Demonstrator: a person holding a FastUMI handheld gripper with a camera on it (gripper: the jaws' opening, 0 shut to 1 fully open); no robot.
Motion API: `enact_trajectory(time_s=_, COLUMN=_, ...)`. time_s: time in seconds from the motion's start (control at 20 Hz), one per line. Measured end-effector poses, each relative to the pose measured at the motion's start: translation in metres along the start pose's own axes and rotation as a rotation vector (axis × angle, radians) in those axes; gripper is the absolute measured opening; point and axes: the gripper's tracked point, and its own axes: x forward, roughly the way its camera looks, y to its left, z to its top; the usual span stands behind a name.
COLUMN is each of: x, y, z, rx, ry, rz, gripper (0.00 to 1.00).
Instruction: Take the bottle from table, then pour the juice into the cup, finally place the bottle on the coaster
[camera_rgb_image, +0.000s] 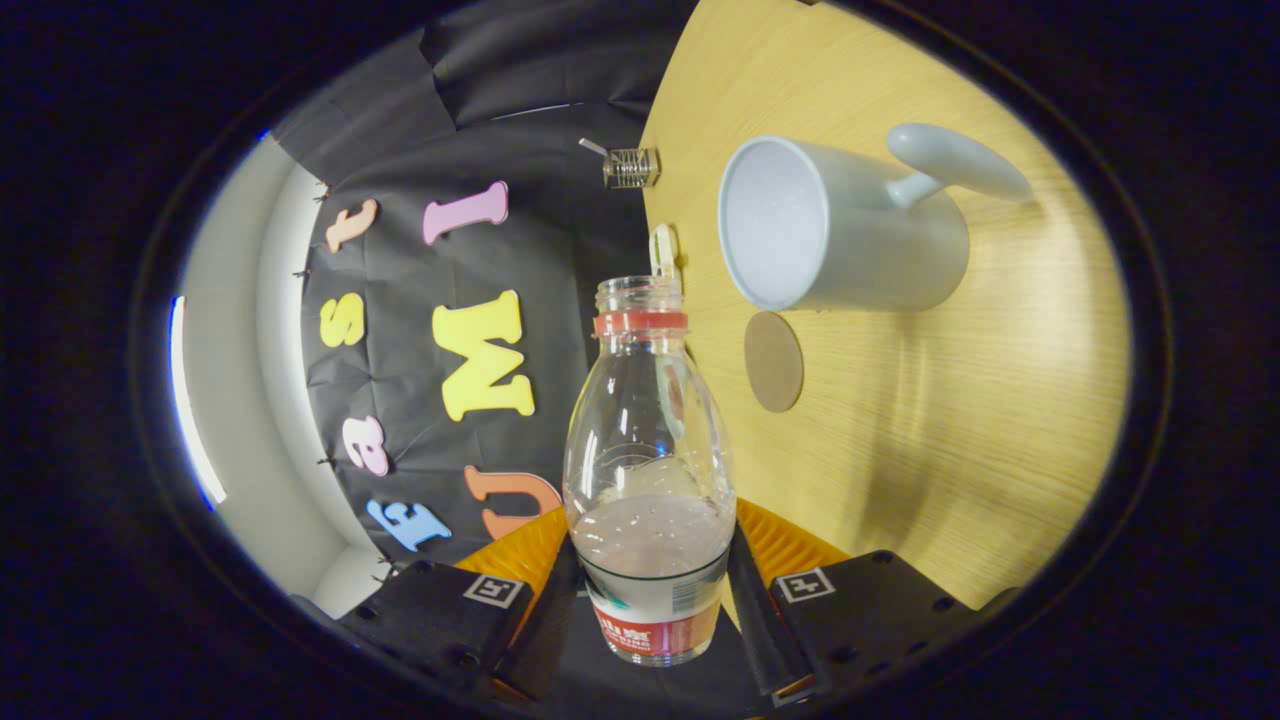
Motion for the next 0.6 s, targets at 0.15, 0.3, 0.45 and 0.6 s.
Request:
enact_trajectory(time_s=0.15, x=-0.0011, y=0.0079, z=0.0032, rx=0.042, ry=-0.001, rz=0.015, gripper=0.77)
enact_trajectory(time_s=0.3, x=-0.0028, y=0.0088, z=0.0058, rx=0.092, ry=-0.001, rz=0.013, gripper=0.77)
enact_trajectory(time_s=0.45, x=-0.0037, y=0.0106, z=0.0049, rx=0.132, ry=0.006, rz=0.017, gripper=0.77)
enact_trajectory(time_s=0.6, x=-0.0032, y=0.0123, z=0.0032, rx=0.130, ry=0.010, rz=0.017, gripper=0.77)
